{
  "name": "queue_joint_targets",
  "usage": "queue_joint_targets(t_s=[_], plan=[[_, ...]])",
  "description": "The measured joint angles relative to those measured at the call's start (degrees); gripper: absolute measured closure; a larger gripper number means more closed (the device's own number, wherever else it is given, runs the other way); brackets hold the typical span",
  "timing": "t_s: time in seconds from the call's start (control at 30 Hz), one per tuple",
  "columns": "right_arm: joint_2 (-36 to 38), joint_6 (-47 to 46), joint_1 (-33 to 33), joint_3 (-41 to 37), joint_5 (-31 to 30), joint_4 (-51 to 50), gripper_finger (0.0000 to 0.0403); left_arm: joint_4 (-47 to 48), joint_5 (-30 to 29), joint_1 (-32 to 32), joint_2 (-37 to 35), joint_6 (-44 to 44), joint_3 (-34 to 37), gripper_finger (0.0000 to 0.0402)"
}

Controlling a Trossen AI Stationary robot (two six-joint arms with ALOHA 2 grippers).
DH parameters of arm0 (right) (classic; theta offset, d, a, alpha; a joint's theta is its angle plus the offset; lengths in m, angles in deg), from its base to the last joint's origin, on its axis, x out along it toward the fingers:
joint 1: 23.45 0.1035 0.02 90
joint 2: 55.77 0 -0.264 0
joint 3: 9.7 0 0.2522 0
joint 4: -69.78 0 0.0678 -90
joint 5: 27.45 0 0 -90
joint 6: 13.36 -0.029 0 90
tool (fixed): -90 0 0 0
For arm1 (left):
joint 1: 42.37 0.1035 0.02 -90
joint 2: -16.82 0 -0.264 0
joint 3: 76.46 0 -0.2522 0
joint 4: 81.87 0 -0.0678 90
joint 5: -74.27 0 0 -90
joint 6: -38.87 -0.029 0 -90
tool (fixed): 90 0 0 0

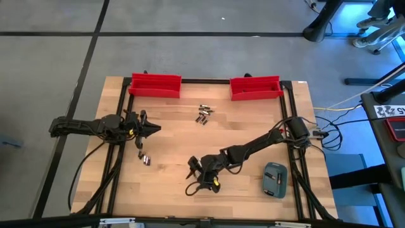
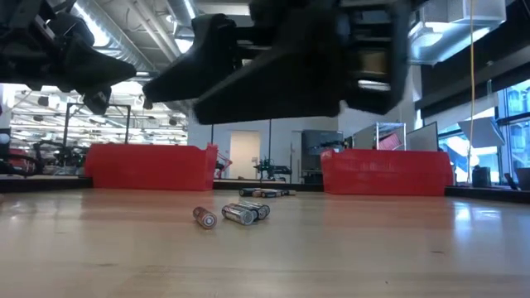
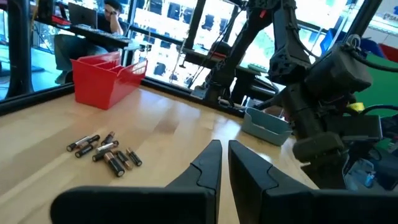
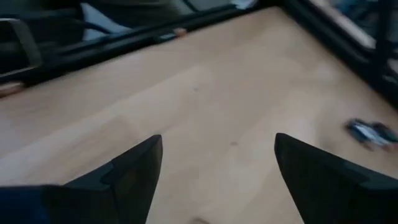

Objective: Sort batteries
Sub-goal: Put the small black battery into the right red bin

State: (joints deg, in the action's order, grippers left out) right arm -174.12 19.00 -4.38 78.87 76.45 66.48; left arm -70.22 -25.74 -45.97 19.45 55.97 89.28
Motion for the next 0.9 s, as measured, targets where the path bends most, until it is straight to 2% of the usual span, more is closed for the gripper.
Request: queue_joint_targets(t_s=[0.23, 0.43, 0.63, 0.9], plan=[[0.0, -0.1, 0.3, 0.0, 9.8, -5.7, 0.0097, 0.0, 0.1, 0.0, 0.0, 2.0, 0.0, 0.0382], [-1.8, -2.3, 1.7, 0.0, 9.2, -8.3, 0.0132, 0.0, 0.1, 0.0, 0.1, 2.1, 0.0, 0.0382], [-1.9, -2.3, 4.1, 0.0, 2.5, -9.0, 0.0157, 0.0, 0.2, -0.1, 0.8, 3.0, 0.0, 0.0382], [-1.9, -1.5, 3.0, 1.2, -5.4, -7.3, 0.0174, 0.0, 0.2, -0.1, 0.9, 2.3, 0.0, 0.0382]])
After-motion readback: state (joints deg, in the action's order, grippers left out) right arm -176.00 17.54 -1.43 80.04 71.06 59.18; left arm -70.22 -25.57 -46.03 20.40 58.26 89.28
